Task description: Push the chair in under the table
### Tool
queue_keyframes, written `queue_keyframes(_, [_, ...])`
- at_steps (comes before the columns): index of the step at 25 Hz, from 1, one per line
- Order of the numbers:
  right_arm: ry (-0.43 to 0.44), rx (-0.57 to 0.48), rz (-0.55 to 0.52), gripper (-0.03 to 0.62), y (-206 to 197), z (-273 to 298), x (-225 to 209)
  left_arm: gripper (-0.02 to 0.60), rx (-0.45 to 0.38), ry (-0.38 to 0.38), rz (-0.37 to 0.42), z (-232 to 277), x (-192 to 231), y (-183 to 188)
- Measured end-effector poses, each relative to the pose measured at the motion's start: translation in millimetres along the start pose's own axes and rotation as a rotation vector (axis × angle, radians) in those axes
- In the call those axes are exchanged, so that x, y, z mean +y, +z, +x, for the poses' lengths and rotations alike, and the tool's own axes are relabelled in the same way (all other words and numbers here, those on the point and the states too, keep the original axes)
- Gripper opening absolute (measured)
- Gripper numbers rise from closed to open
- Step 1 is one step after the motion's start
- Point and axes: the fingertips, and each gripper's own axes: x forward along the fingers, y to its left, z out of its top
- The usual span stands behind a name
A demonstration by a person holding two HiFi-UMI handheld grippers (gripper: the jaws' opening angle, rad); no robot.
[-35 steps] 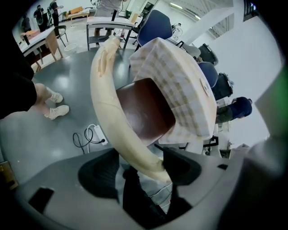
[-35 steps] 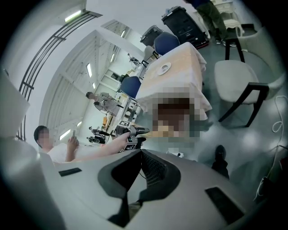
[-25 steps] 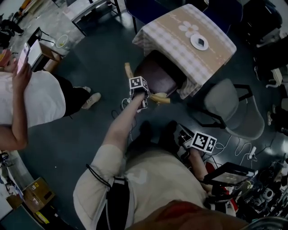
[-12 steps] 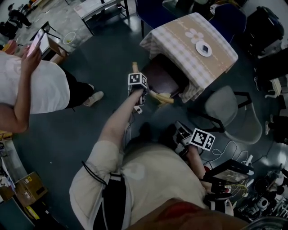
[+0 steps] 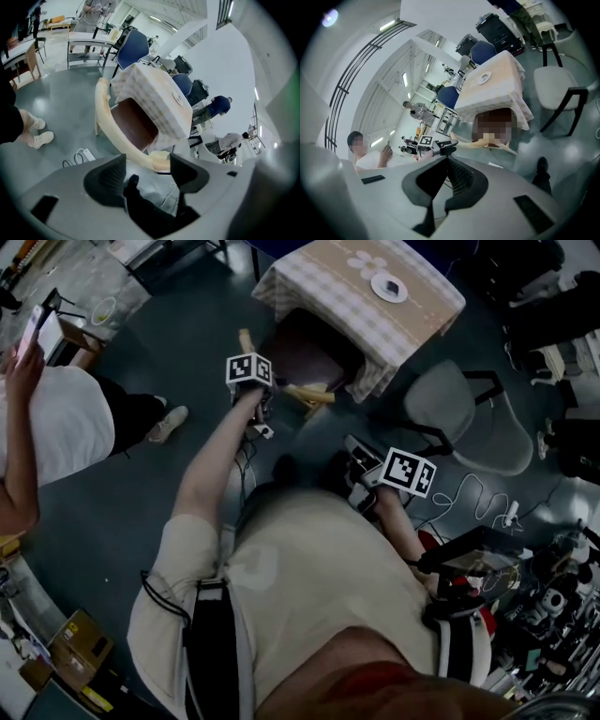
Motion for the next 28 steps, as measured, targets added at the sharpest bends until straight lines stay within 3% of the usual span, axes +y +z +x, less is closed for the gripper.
queue_keyframes(5, [-0.050, -0.079, 0.012, 0.009, -3, -27, -4, 0.286, -0.003, -0.146, -0.032, -9, -38, -20])
queue_keyframes(9, [-0.072, -0.111, 0.004, 0.009, -6, -35, -6, 0.232, -0.047, -0.228, -0.077, -19, -43, -32])
queue_keyframes(14, [-0.090, -0.146, 0.023, 0.009, -5, -35, -8, 0.146, -0.113, -0.246, 0.010, -36, -54, -31])
queue_keyframes(15, [-0.094, -0.150, 0.027, 0.009, -9, -34, -11, 0.096, -0.125, -0.235, 0.028, -35, -54, -33])
queue_keyframes(16, [-0.102, -0.156, 0.036, 0.009, -15, -33, -16, 0.008, -0.127, -0.216, 0.057, -30, -53, -37])
queue_keyframes(21, [-0.115, -0.187, 0.030, 0.009, -22, -36, -14, 0.006, -0.087, -0.155, 0.291, -23, -78, -46])
queue_keyframes(25, [-0.079, -0.185, -0.018, 0.009, -20, -39, 5, 0.006, -0.102, -0.141, 0.392, -34, -98, -44])
queue_keyframes(28, [-0.085, -0.174, 0.010, 0.009, -24, -46, -3, 0.008, -0.115, -0.163, 0.451, -34, -116, -51])
